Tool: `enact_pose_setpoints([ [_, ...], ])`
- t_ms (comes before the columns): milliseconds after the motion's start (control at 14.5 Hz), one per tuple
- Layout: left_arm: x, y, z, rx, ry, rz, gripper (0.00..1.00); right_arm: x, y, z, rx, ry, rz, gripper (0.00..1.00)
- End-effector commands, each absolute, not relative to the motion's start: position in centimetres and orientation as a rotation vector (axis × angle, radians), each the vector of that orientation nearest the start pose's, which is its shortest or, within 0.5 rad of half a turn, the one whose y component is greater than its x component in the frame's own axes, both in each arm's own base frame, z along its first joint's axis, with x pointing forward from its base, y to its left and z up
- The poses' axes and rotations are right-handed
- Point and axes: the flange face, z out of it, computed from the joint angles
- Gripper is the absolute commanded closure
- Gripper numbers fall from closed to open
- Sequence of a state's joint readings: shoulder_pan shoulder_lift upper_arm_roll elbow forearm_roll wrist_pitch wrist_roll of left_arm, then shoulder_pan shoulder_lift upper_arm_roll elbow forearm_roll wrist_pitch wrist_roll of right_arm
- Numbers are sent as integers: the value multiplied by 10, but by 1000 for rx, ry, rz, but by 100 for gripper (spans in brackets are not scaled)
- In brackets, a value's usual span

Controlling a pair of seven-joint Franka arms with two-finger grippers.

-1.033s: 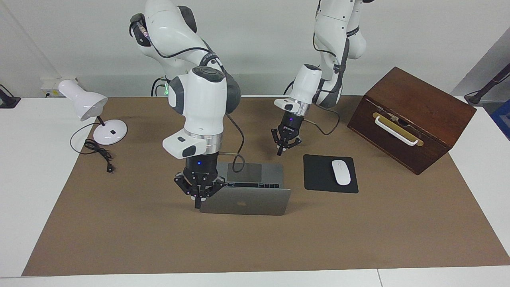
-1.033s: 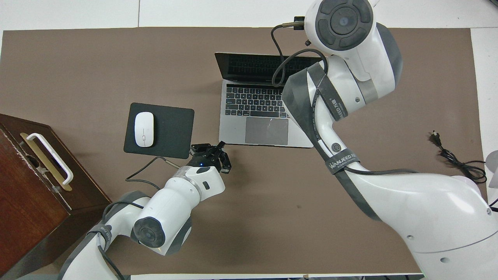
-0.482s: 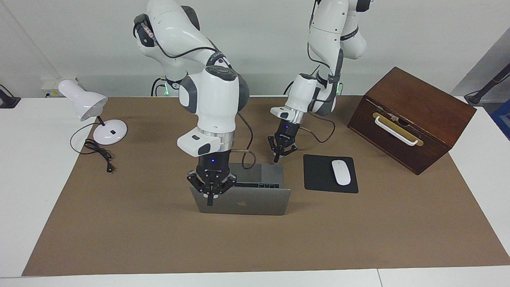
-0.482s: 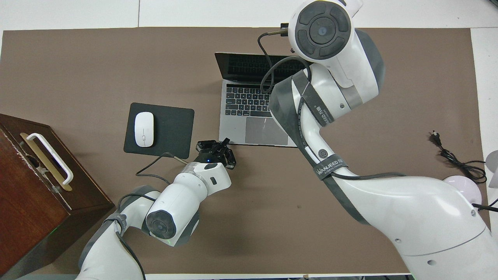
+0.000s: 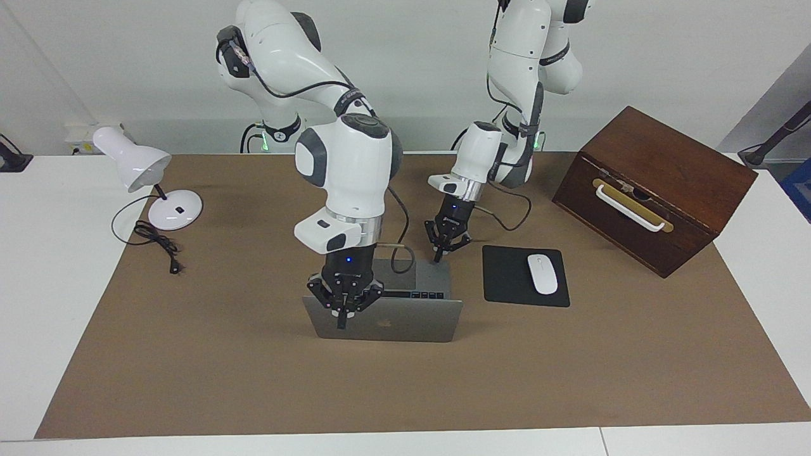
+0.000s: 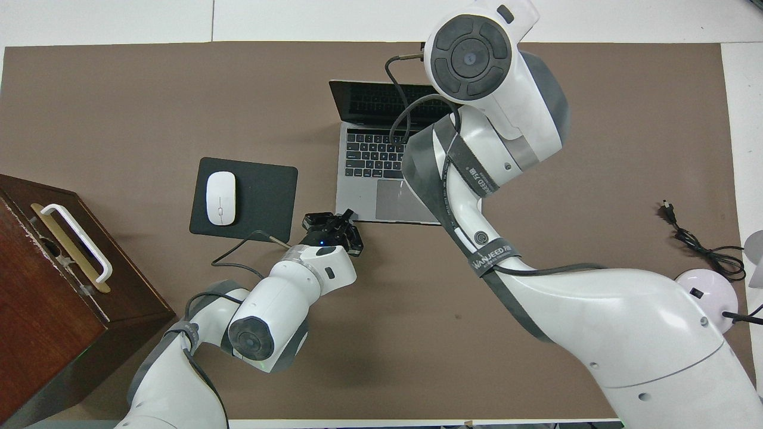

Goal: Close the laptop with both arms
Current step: 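Hold the laptop base with the left gripper while the right gripper presses the lid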

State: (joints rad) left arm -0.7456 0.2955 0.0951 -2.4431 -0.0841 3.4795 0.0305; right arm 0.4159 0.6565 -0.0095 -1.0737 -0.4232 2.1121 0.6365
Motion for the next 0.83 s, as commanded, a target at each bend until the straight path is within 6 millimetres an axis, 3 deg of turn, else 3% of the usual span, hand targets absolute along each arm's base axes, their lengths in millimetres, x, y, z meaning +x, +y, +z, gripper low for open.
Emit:
enact_pose_setpoints([
  [0, 436, -317, 270, -2958, 964, -1199, 100, 718, 297, 492, -3168, 186, -896, 100],
  [757, 439, -312, 253, -2949, 983, -1156, 100, 710, 317, 486, -3111, 351, -861, 100],
])
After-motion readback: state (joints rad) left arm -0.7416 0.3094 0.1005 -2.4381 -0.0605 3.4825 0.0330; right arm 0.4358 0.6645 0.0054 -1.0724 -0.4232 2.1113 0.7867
